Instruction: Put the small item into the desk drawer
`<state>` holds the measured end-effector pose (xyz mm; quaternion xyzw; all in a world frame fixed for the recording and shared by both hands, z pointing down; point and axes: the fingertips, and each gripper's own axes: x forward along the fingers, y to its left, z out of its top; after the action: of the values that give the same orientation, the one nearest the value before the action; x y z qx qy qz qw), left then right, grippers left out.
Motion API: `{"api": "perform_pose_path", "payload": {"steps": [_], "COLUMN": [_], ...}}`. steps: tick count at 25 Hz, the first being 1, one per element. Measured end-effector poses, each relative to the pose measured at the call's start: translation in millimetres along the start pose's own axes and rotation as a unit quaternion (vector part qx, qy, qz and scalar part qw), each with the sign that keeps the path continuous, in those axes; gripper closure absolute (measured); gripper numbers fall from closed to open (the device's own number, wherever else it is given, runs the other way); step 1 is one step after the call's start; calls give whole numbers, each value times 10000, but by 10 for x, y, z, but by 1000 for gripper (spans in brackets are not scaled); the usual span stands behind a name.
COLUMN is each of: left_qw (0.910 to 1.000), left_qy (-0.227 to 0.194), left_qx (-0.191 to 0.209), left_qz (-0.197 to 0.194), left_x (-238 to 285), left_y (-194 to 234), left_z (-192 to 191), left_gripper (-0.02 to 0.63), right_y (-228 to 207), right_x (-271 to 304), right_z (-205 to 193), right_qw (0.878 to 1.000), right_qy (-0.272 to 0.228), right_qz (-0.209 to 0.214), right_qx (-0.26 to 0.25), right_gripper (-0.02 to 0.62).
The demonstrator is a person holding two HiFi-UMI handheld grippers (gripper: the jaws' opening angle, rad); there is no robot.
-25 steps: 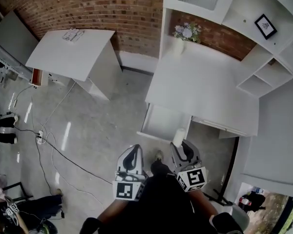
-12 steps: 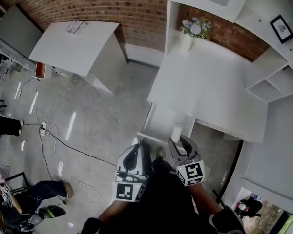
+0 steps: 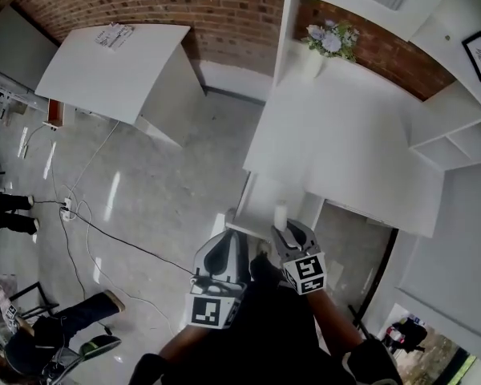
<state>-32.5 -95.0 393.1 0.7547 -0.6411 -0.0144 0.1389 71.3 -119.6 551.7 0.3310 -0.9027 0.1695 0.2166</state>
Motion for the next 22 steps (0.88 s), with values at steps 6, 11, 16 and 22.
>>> {"api": "perform_pose_path", "payload": {"steps": [6, 11, 16, 22], "left_qw": [9999, 9997, 9995, 9989], "left_qy": [57, 167, 264, 408], "left_qx": [32, -115, -102, -136], "left_qz": [-90, -95, -129, -182], "left_x": [370, 614, 904, 982], "left_y": [244, 454, 659, 715], "left_z": [-42, -118, -337, -465], "left_gripper": [583, 583, 583, 583], "right_y": [-191, -292, -480, -700], "right_x": [517, 922, 1424, 1715], "right_z": [-353, -722, -1251, -1641], "right_qw": [9980, 9928, 9829, 9744], "right_qy": [632, 1188, 1800, 2215], "right_qz": [44, 94, 238, 117], "right_qx": [71, 100, 320, 357], "right_gripper": [451, 451, 451, 451]}}
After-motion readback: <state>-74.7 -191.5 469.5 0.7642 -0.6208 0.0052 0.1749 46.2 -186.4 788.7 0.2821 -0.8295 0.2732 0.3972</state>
